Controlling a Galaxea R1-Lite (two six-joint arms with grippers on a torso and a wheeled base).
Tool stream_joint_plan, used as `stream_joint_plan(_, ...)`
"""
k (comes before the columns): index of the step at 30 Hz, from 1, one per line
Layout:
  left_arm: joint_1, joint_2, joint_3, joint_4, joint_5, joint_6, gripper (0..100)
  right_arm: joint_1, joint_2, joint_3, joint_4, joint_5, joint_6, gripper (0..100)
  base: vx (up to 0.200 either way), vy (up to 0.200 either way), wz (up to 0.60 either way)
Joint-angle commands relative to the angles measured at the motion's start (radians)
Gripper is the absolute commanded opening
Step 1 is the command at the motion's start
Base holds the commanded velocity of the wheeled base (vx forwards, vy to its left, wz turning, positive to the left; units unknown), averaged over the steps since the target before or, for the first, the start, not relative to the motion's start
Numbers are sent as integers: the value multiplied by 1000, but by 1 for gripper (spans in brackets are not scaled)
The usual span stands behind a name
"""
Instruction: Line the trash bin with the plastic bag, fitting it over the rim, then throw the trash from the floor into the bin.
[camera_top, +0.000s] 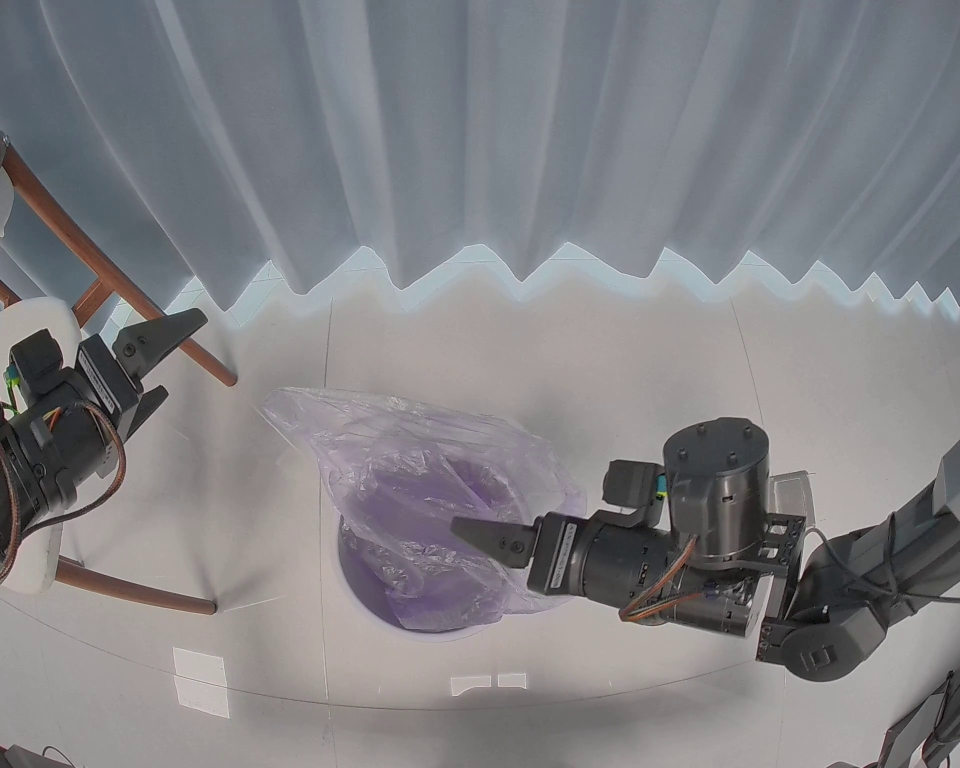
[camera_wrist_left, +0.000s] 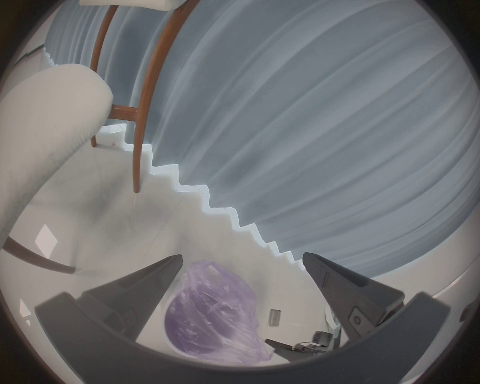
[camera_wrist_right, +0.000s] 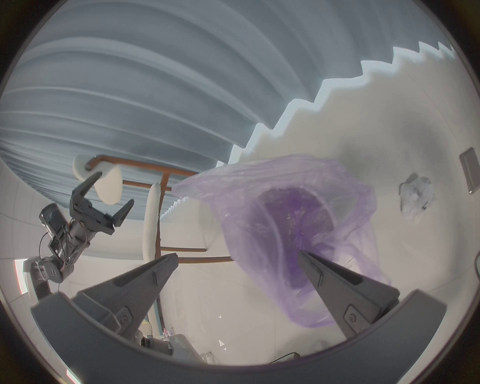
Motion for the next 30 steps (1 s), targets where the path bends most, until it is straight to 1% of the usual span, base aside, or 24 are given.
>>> stream_joint_plan(1, -38, -20, 9, -8, -38, -11, 100, 65, 31, -14, -4, 0, -1, 100, 0, 0, 0)
stream_joint_plan(2, -81, -13, 14, -5, -59, -6, 100, 90, 38, -15, -7, 0, -5, 100, 0, 0, 0)
stream_joint_plan(5, -155, 41, 11, -3, -61, 1, 100, 125, 47, -14, -7, 0, -5, 100, 0, 0, 0)
stream_joint_plan(8, -181, 95, 2, -6, -59, 32, 100, 150, 55, -14, -7, 0, -5, 100, 0, 0, 0)
stream_joint_plan(9, -201, 127, -7, -8, -64, 73, 100, 173, 63, -15, -7, -2, -6, 100, 0, 0, 0)
stream_joint_plan(11, -248, 156, -18, -5, -65, 92, 100, 194, 73, -15, -8, -2, -8, 100, 0, 0, 0)
stream_joint_plan(12, -288, 168, -20, 3, -64, 89, 100, 200, 81, -17, -10, -2, -8, 100, 0, 0, 0)
stream_joint_plan(14, -343, 195, -17, 35, -61, 89, 100, 214, 92, -18, -16, -2, -8, 100, 0, 0, 0)
stream_joint_plan(15, -366, 216, -20, 64, -61, 90, 100, 219, 95, -18, -24, -2, -8, 100, 0, 0, 0)
stream_joint_plan(16, -366, 216, -20, 64, -61, 90, 100, 219, 95, -18, -24, -2, -8, 100, 0, 0, 0)
stream_joint_plan(17, -405, 261, -30, 103, -59, 95, 100, 233, 107, -20, -37, -2, -8, 100, 0, 0, 0)
stream_joint_plan(18, -422, 285, -41, 116, -58, 95, 100, 242, 110, -15, -43, -2, -9, 100, 0, 0, 0)
stream_joint_plan(20, -426, 317, -53, 132, -56, 95, 100, 254, 113, -11, -45, -2, -9, 100, 0, 0, 0)
stream_joint_plan(22, -425, 386, -90, 178, -62, 96, 100, 271, 132, -9, -48, -2, -15, 100, 0, 0, 0)
stream_joint_plan(24, -423, 417, -116, 205, -64, 96, 100, 280, 141, -11, -48, -2, -23, 100, 0, 0, 0)
stream_joint_plan(26, -422, 478, -176, 253, -64, 96, 100, 289, 146, -17, -48, -2, -34, 100, 0, 0, 0)
stream_joint_plan(28, -418, 504, -202, 258, -64, 95, 100, 292, 147, -17, -48, -2, -34, 100, 0, 0, 0)
stream_joint_plan(30, -402, 567, -254, 248, -65, 87, 100, 309, 146, -14, -48, -2, -34, 100, 0, 0, 0)
